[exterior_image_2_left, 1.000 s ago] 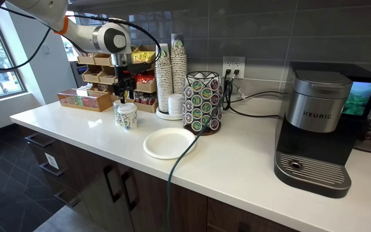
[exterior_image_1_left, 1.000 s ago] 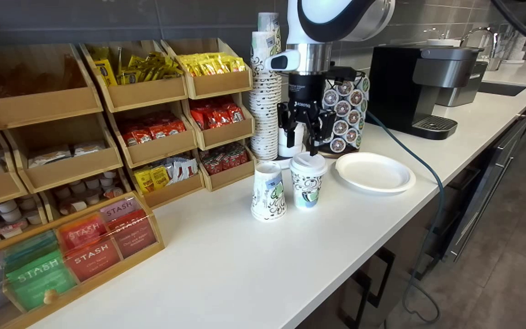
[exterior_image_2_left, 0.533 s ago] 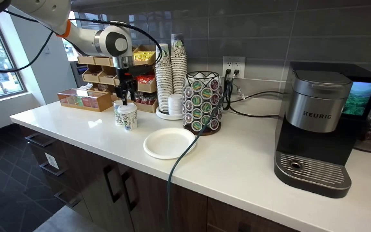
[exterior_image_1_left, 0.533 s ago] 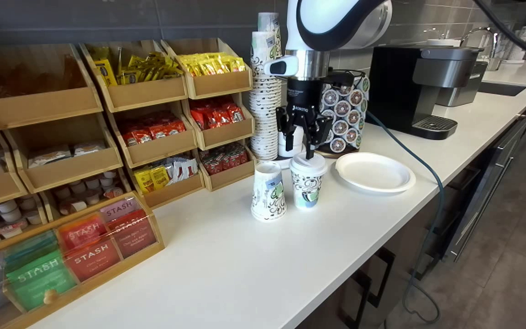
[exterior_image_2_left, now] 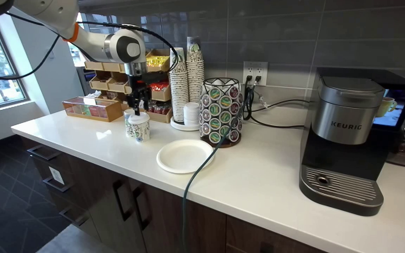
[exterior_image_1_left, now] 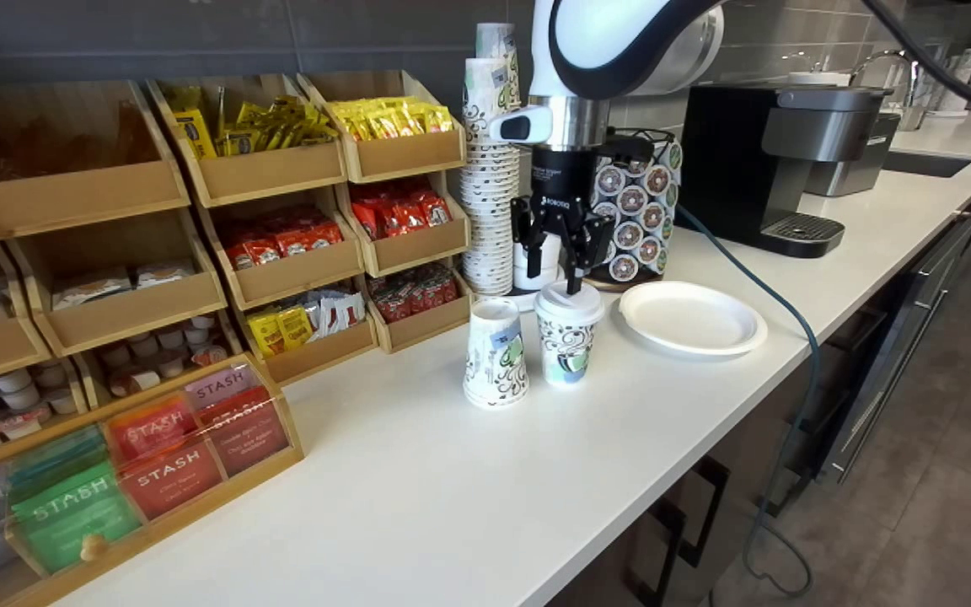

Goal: Secure the lid on the cup

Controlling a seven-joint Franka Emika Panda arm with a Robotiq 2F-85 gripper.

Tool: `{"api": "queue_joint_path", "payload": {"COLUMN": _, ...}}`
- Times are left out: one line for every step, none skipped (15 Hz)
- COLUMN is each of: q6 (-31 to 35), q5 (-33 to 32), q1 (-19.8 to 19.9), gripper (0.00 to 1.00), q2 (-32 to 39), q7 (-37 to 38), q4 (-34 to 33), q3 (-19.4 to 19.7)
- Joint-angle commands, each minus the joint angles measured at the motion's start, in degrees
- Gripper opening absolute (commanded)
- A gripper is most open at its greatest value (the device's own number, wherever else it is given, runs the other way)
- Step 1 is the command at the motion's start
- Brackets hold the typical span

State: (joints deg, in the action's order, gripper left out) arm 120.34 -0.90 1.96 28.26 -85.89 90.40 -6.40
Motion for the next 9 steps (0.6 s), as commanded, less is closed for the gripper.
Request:
{"api": "queue_joint_path", "payload": {"q6": 2.3, "q5": 0.3, "q1": 0.7, "gripper": 0.7, "q2": -3.2, "q7": -1.4, "q4": 4.0, "q3": -0.2}}
{"api": "queue_joint_path", "payload": {"q6": 2.3, "q5": 0.4, "q1": 0.8, "gripper": 0.71, "q2": -3.8, "q7": -1.5, "q4": 4.6, "q3": -0.2}}
{"api": "queue_joint_path", "payload": {"q6": 2.4, "q5": 0.6, "q1": 1.0, "gripper": 0.71, "q2": -4.4, "q7": -1.7, "q4": 5.2, "q3": -0.3}}
{"api": "queue_joint_path", "payload": {"q6": 2.6, "q5": 0.6, "q1": 1.0, "gripper": 0.71, "q2": -5.3, "q7": -1.7, "q4": 6.2, "q3": -0.2}}
{"api": "queue_joint_path", "payload": {"q6": 2.9, "q5": 0.5, "q1": 1.1, "gripper": 0.72, "q2": -6.0, "q7": -1.8, "q4": 7.1, "q3": -0.1}}
{"api": "queue_joint_path", "payload": {"q6": 3.0, "q5": 0.6, "q1": 1.2, "gripper": 0.71, "q2": -6.6, "q7": -1.9, "q4": 7.9, "q3": -0.1}}
{"api": "queue_joint_path", "payload": {"q6": 3.3, "q5": 0.7, "q1": 1.3, "gripper": 0.71, "q2": -7.1, "q7": -2.1, "q4": 8.7, "q3": -0.1}}
{"api": "queue_joint_path", "payload": {"q6": 3.3, "q5": 0.8, "q1": 1.3, "gripper": 0.71, "q2": -7.4, "q7": -2.1, "q4": 9.4, "q3": 0.0}}
{"api": "queue_joint_path", "payload": {"q6": 3.3, "q5": 0.9, "q1": 1.4, "gripper": 0.73, "q2": -7.8, "q7": -2.1, "q4": 10.1, "q3": 0.0}}
